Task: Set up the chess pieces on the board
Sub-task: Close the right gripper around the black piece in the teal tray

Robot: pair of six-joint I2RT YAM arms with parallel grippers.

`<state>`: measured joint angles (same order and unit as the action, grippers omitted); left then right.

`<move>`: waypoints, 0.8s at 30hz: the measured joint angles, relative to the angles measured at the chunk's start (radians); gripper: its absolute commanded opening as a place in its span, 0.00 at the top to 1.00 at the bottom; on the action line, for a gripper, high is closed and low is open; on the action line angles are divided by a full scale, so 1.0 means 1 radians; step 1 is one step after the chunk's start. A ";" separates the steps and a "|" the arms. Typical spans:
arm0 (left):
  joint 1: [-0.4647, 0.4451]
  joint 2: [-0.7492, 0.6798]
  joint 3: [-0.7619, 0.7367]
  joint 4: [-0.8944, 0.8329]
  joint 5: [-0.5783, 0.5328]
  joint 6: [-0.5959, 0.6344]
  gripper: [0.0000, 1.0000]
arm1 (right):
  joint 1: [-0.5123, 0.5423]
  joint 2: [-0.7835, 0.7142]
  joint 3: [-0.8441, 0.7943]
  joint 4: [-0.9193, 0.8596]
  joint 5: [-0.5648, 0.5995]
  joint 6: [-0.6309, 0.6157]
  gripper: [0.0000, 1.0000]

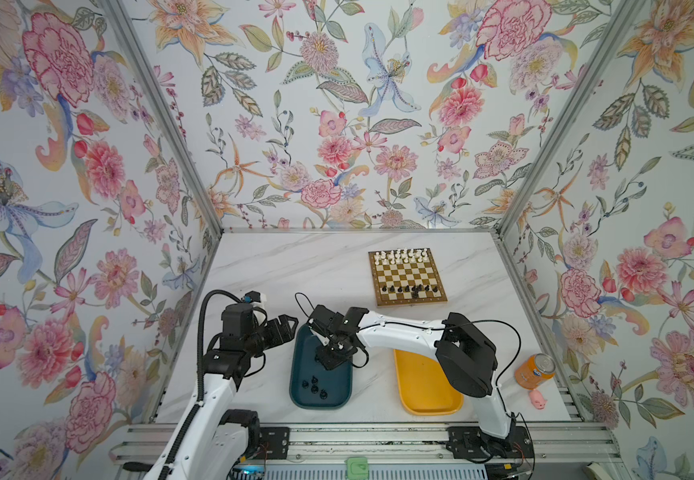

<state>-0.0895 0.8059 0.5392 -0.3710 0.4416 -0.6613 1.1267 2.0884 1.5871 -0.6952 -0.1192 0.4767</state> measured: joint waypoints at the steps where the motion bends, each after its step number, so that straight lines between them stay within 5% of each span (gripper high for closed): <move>1: 0.000 0.000 0.000 0.000 0.000 0.000 0.19 | 0.000 0.003 0.000 0.000 0.000 0.000 0.76; 24: 0.005 0.000 0.000 -0.002 0.000 0.001 0.19 | 0.000 0.016 0.029 0.001 -0.001 -0.002 0.88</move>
<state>-0.0849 0.8059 0.5392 -0.3733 0.4419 -0.6605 1.1267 2.1040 1.6157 -0.6941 -0.1200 0.4751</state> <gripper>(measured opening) 0.806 0.140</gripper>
